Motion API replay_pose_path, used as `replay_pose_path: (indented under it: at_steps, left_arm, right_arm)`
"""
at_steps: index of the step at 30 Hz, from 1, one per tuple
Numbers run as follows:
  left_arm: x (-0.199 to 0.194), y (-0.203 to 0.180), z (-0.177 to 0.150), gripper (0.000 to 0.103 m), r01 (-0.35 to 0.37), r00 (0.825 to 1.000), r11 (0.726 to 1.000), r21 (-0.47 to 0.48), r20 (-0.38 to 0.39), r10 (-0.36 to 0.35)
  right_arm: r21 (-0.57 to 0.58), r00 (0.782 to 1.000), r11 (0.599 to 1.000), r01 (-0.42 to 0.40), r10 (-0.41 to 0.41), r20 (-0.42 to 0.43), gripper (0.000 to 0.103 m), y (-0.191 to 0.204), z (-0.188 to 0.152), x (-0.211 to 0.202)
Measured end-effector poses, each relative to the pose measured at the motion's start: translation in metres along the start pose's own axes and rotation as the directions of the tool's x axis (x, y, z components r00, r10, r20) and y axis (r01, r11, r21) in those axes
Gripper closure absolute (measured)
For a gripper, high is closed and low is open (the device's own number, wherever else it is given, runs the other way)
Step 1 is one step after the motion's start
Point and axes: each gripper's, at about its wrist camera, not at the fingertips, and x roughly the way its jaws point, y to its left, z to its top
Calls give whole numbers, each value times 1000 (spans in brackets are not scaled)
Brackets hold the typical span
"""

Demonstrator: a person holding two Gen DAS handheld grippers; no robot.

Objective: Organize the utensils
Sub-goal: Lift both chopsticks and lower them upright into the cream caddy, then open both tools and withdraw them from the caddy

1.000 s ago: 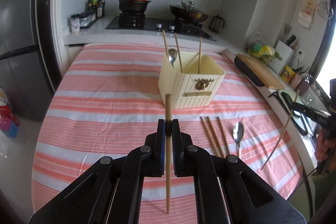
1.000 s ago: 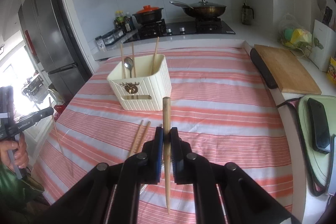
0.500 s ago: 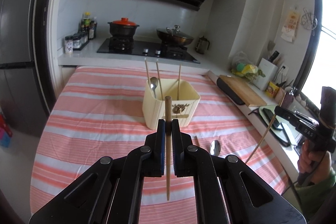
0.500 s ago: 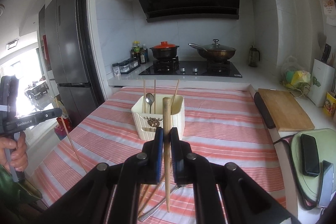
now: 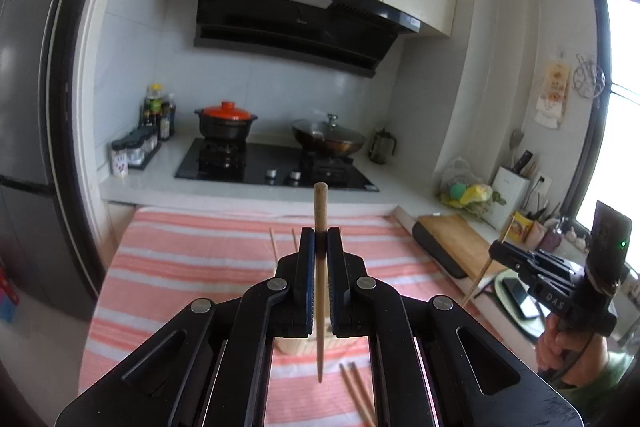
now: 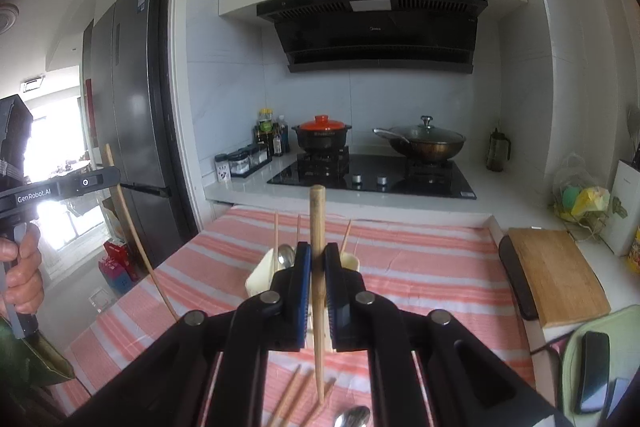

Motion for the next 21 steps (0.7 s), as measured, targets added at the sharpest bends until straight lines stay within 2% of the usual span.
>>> replay_pose_path:
  at_steps: [3,6,9,11,14,17,21]
  left_arm:
    - [24,2,24,99,-7,999,1000,-13,46,7]
    - [54,2,37,99,-44,995,999,3,85,44]
    - [94,7,35,99,-65,996,998,2,53,65]
    - [123,10,27,99,-68,998,998,-9,-1,68]
    - [164,16,6,99,-78,992,997,-18,-102,76]
    - [198,23,-18,99,-92,976,995,-30,-203,84]
    - [228,30,-45,99,-115,952,993,-36,-289,100]
  right_arm:
    - [12,996,1000,-14,13,89,96,-1,31,18]
    - [18,988,1000,-25,22,153,96,-1,51,43]
    - [-10,985,1000,-9,10,170,96,0,55,78]
    - [-8,992,1000,-4,5,123,96,-3,47,107]
    - [33,1000,999,-2,3,-29,96,-15,25,153]
    - [68,988,998,7,4,-156,96,-27,-2,184]
    - [93,973,995,23,-1,-232,96,-38,-24,205]
